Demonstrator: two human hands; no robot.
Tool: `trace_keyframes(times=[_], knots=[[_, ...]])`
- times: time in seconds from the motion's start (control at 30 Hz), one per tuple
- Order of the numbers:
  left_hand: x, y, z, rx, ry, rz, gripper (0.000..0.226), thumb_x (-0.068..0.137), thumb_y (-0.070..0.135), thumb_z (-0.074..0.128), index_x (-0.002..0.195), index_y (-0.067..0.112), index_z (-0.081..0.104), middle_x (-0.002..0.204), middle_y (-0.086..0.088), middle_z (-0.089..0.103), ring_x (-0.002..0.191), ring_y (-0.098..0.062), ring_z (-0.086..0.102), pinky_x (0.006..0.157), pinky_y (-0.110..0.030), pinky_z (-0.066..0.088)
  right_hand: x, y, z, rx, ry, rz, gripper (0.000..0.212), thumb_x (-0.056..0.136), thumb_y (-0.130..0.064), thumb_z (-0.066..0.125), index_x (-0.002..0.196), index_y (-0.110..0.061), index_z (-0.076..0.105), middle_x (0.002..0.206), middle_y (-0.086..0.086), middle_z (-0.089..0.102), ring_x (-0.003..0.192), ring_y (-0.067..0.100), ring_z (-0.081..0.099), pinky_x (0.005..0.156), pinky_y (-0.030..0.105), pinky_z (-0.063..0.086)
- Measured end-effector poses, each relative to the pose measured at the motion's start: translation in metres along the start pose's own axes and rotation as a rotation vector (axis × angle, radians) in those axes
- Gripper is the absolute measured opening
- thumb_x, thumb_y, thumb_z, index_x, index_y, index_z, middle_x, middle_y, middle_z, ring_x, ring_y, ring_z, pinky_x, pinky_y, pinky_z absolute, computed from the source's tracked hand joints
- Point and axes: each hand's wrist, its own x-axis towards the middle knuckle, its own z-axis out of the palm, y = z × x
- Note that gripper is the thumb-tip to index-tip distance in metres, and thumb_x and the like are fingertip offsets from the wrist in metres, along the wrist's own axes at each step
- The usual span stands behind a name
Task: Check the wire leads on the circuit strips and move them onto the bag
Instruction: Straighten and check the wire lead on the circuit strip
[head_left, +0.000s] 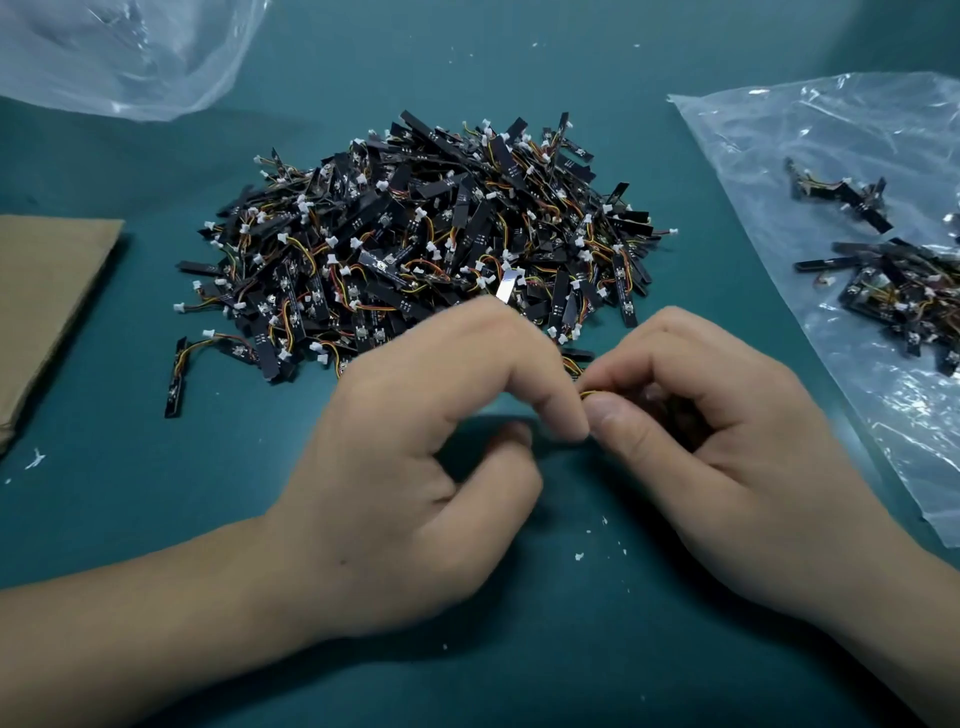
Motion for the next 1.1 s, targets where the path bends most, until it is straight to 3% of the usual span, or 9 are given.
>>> trace_keyframes(times=[0.07, 0.17, 0.2, 0.27, 0.37, 0.57, 0.8, 0.93, 1.1], knots=[[0.013, 0.031, 0.006, -0.066, 0.073, -0.155, 0.028, 0.081, -0.002, 0.065, 0.098, 0.020, 0.064, 0.104, 0.001, 0.063, 0.094, -0.024, 0.063, 0.084, -0.040, 0.053, 0.004, -0.007, 0.006, 0.019, 0.025, -0.043, 0.016, 0.099, -0.030, 0.061, 0.092, -0.020, 0.072, 0.088, -0.006, 0.060, 0.081, 0.013, 0.061, 0.070, 0.020, 0.043], [0.017, 0.027, 0.002, 0.069, 0.053, -0.268, 0.020, 0.085, 0.020, 0.071, 0.103, 0.029, 0.067, 0.089, 0.011, 0.065, 0.079, -0.007, 0.059, 0.071, -0.016, 0.044, 0.004, -0.017, 0.013, 0.349, 0.114, 0.013, 0.056, 0.106, -0.020, 0.043, 0.066, 0.014, 0.063, 0.066, 0.011, 0.053, 0.075, -0.002, 0.068, 0.070, 0.024, 0.055], [0.012, 0.030, 0.001, 0.069, 0.033, -0.298, 0.017, 0.086, 0.025, 0.070, 0.102, 0.030, 0.069, 0.080, 0.012, 0.064, 0.071, -0.003, 0.057, 0.065, -0.010, 0.040, 0.004, -0.015, 0.013, 0.311, 0.119, 0.007, 0.049, 0.104, -0.022, 0.049, 0.071, 0.010, 0.067, 0.068, 0.013, 0.058, 0.078, 0.002, 0.070, 0.072, 0.030, 0.057], [0.016, 0.034, 0.000, 0.040, 0.022, -0.363, 0.015, 0.087, 0.026, 0.067, 0.100, 0.030, 0.073, 0.070, 0.008, 0.064, 0.063, -0.007, 0.058, 0.060, -0.007, 0.039, 0.002, -0.008, 0.010, 0.078, 0.068, -0.019, 0.016, 0.098, -0.030, 0.064, 0.090, -0.021, 0.075, 0.085, -0.008, 0.069, 0.083, 0.012, 0.069, 0.072, 0.034, 0.055], [0.018, 0.035, 0.001, 0.022, 0.024, -0.388, 0.017, 0.087, 0.023, 0.065, 0.099, 0.027, 0.076, 0.071, 0.010, 0.072, 0.065, -0.007, 0.064, 0.061, -0.006, 0.043, 0.001, -0.004, 0.004, 0.026, 0.088, -0.014, 0.006, 0.095, -0.033, 0.068, 0.092, -0.032, 0.072, 0.082, -0.015, 0.065, 0.076, 0.010, 0.063, 0.067, 0.014, 0.043], [0.023, 0.038, 0.001, -0.049, 0.002, -0.463, 0.005, 0.086, 0.021, 0.071, 0.088, 0.019, 0.075, 0.067, 0.005, 0.071, 0.058, -0.003, 0.060, 0.057, -0.006, 0.040, -0.002, -0.003, 0.007, 0.218, 0.184, 0.073, 0.009, 0.085, -0.033, 0.080, 0.089, -0.033, 0.072, 0.072, -0.009, 0.062, 0.053, 0.013, 0.052, 0.055, 0.012, 0.039], [0.023, 0.038, 0.002, -0.147, 0.019, -0.489, 0.006, 0.084, 0.020, 0.064, 0.086, 0.018, 0.069, 0.069, 0.012, 0.075, 0.061, -0.014, 0.067, 0.056, -0.006, 0.043, -0.002, -0.005, 0.006, 0.266, 0.224, 0.055, 0.011, 0.090, -0.031, 0.077, 0.099, -0.037, 0.078, 0.097, -0.008, 0.072, 0.048, 0.017, 0.051, 0.045, 0.019, 0.036], [0.022, 0.033, -0.003, -0.064, -0.019, -0.488, 0.004, 0.088, 0.026, 0.064, 0.088, 0.025, 0.068, 0.071, 0.018, 0.074, 0.063, -0.007, 0.069, 0.057, -0.021, 0.051, -0.001, -0.005, 0.006, 0.228, 0.276, 0.002, 0.014, 0.091, -0.029, 0.079, 0.102, -0.038, 0.078, 0.110, -0.010, 0.074, 0.050, 0.017, 0.052, 0.047, 0.021, 0.039], [0.020, 0.030, -0.003, -0.074, 0.021, -0.495, 0.005, 0.089, 0.029, 0.064, 0.090, 0.025, 0.067, 0.073, 0.018, 0.075, 0.062, -0.022, 0.070, 0.056, -0.033, 0.053, -0.002, -0.006, 0.005, 0.134, 0.246, -0.002, 0.008, 0.086, -0.028, 0.083, 0.088, -0.033, 0.078, 0.090, -0.010, 0.066, 0.057, 0.023, 0.054, 0.054, 0.022, 0.039]])
